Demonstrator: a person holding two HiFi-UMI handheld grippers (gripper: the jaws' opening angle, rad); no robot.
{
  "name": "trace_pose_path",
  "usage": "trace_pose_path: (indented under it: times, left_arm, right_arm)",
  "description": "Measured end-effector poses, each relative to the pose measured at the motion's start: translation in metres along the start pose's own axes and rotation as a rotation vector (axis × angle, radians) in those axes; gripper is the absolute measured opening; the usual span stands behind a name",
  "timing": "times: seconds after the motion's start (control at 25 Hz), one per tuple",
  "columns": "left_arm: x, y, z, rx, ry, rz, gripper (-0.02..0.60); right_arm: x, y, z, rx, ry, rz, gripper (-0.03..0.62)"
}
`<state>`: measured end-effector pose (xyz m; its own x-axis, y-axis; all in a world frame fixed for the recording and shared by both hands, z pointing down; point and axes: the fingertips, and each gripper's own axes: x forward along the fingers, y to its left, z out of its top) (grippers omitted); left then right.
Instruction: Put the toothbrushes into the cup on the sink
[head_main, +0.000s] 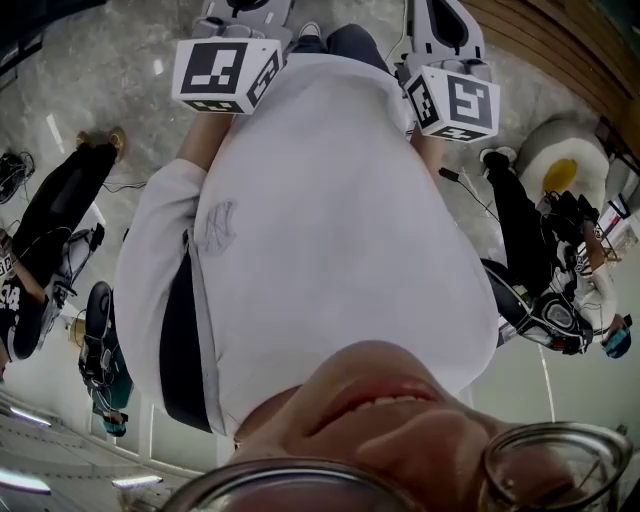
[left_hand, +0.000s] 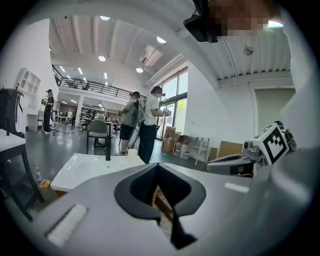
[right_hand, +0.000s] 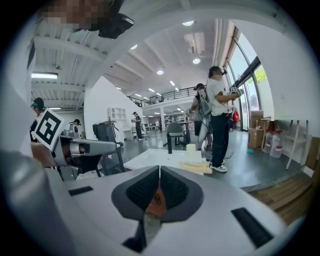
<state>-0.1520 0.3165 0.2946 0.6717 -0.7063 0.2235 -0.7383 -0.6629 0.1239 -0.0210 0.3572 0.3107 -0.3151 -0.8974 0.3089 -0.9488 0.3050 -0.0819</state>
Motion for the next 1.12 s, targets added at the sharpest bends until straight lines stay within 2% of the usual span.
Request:
trace_pose_path:
  times: [0.2, 0.48, 0.68, 1.12]
  left_arm:
    - [0.017, 0.011, -0.002, -0.025, 0.019, 0.045, 0.002]
    - [0.055, 0.019, 0.017, -0.046, -0.002, 0.069, 0.002]
    - [0.086, 0.023, 0.023, -0.069, -0.014, 0.117, 0.002]
    - [0.142, 0.041, 0.041, -0.064, -0.049, 0.162, 0.002]
  right_arm:
    - [0.016, -0.017, 0.000, 0.013, 0.013, 0.013, 0.011]
    - [0.050, -0.042, 0.018, -0.005, 0.029, 0.074, 0.011]
    - [0.073, -0.073, 0.032, -0.024, 0.026, 0.116, 0.011]
    - [0.116, -0.121, 0.044, -0.043, 0.030, 0.153, 0.011]
